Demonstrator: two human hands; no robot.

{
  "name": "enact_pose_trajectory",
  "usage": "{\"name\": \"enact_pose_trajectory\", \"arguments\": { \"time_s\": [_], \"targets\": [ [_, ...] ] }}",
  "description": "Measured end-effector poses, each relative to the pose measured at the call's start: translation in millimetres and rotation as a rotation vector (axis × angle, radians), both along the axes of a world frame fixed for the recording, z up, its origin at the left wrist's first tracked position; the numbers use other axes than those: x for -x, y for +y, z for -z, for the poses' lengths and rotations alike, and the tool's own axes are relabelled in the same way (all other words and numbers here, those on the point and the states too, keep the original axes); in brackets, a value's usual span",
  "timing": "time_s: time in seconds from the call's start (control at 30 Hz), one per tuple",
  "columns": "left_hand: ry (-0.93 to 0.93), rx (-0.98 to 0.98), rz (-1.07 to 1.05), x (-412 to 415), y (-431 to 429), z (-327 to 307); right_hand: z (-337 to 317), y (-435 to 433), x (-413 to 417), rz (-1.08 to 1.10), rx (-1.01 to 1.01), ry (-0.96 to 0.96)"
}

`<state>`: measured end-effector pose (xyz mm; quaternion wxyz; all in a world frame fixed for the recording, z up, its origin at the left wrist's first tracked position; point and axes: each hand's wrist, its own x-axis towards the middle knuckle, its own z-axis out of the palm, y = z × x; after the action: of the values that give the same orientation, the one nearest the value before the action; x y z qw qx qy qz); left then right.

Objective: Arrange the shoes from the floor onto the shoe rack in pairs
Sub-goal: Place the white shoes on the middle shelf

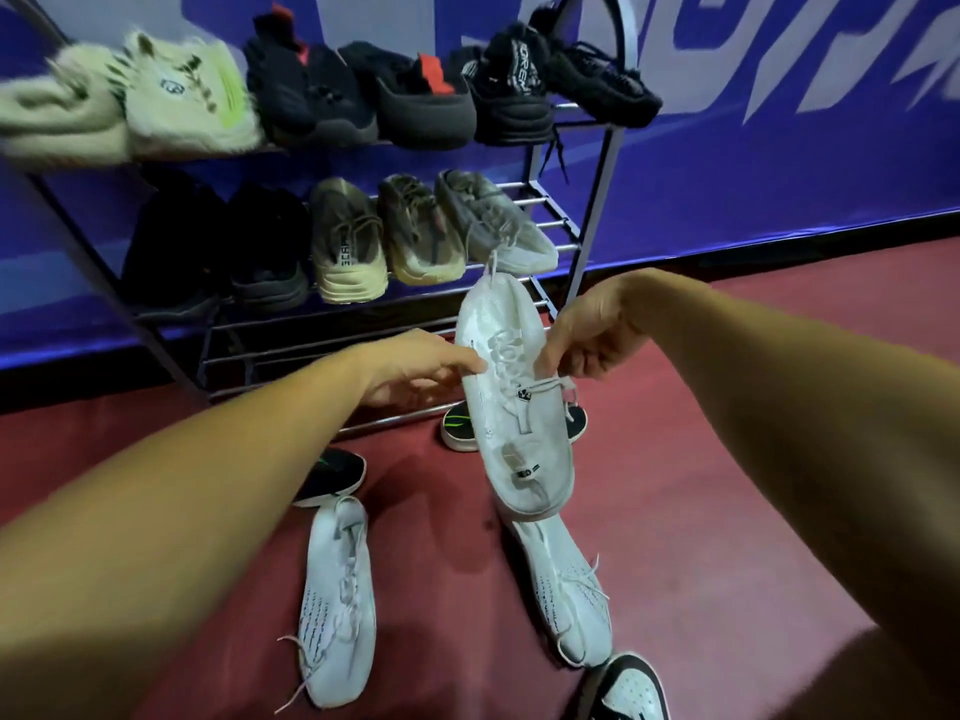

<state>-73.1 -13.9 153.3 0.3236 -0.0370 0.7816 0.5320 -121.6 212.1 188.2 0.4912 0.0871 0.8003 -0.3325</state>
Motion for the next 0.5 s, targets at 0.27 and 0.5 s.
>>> {"name": "enact_pose_trajectory", "arguments": {
  "time_s": [0.27,0.5],
  "targets": [
    [-0.018,-0.14,-0.08,3.7,-19.3,-30.9,-12.6,5.3,-10.8,0.015,0.29,0.03],
    [0.08,-0.282,-0.202,8.8,-15.8,-45.5,-19.1,-1.6,-2.4,0.29,0.487,0.295]
  ]
}}
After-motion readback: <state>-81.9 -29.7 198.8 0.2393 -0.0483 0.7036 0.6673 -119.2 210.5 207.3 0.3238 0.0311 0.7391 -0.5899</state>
